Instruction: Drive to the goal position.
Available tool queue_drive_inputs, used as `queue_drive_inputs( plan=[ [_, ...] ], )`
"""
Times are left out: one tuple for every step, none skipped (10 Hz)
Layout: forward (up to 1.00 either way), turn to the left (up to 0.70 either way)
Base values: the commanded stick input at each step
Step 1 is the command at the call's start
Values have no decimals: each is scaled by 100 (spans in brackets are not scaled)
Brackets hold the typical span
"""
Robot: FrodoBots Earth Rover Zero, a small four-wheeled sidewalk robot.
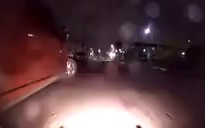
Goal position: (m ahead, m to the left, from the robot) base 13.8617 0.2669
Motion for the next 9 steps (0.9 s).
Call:
queue_drive_inputs(
  plan=[
    [70, 0],
    [70, 0],
    [70, 0],
    [70, 0],
    [70, 0],
    [70, 0],
    [70, 0],
    [70, 0],
    [70, 0]
  ],
)
